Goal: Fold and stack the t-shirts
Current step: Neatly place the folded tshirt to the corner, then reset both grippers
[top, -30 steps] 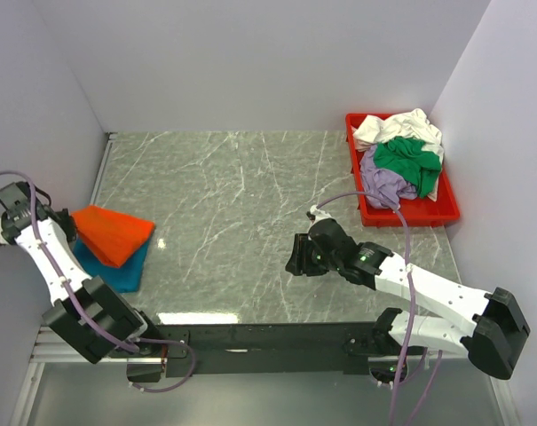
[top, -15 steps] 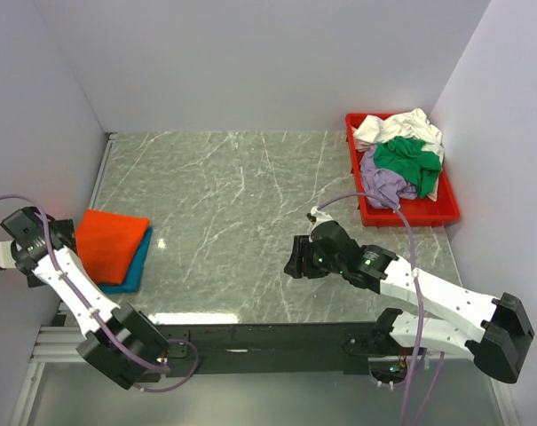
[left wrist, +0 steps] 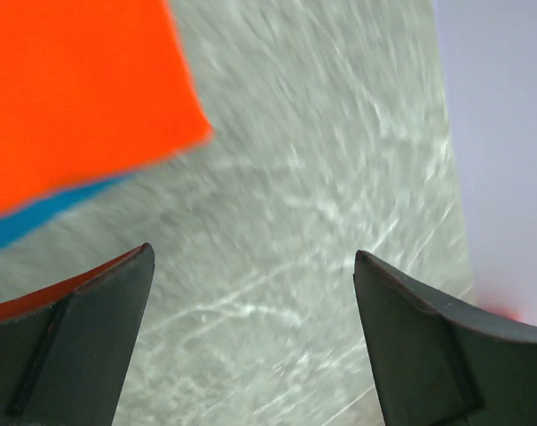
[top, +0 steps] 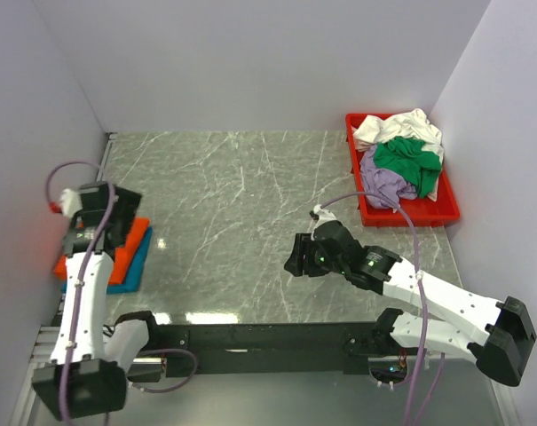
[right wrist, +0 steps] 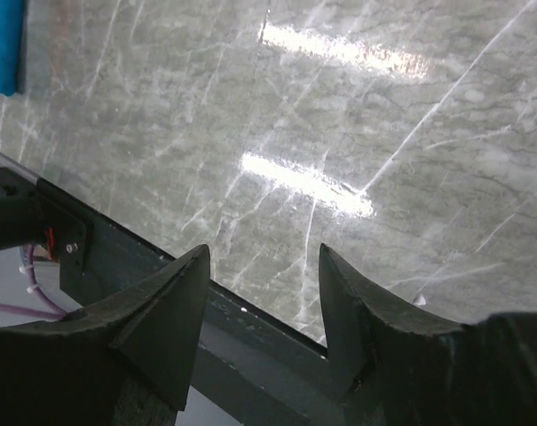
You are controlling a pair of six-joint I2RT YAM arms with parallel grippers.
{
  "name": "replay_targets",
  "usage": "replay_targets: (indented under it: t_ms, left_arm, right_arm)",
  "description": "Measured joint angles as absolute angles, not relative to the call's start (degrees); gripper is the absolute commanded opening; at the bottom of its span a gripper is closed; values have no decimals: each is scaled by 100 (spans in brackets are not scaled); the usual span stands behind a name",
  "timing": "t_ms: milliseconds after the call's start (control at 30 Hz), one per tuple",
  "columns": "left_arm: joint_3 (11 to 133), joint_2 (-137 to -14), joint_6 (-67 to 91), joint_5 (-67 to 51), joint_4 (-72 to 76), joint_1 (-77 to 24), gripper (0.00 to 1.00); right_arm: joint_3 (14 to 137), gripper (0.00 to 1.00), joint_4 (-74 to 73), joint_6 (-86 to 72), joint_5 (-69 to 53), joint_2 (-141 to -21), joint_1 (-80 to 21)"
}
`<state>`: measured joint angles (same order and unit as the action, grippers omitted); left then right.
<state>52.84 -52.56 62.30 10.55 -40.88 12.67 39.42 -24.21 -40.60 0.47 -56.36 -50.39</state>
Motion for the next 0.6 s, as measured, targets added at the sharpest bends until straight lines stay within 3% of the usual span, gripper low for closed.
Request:
replay_targets:
  t_ms: [167,333,433,600]
  left_arm:
    - [5247,-5555,6628,1831,-3894,-1166,99]
    - [5273,-6604,6820,2383,-3476,-3538,99]
    - [5262,-7091,6705,2464,-3089,-4458,99]
    - [4976,-7358,6493,2403,-2421,-5345,99]
  right_arm:
    - [3942,63,-2346,-4062,152,-5607,-5039]
    - [3942,69,-2342,-4095,384,-5378,-5039]
    - [3942,81,-2342,-4130,563,-5028,-5039]
    - [3922,84,-2331,-4125,884,-4423,-5039]
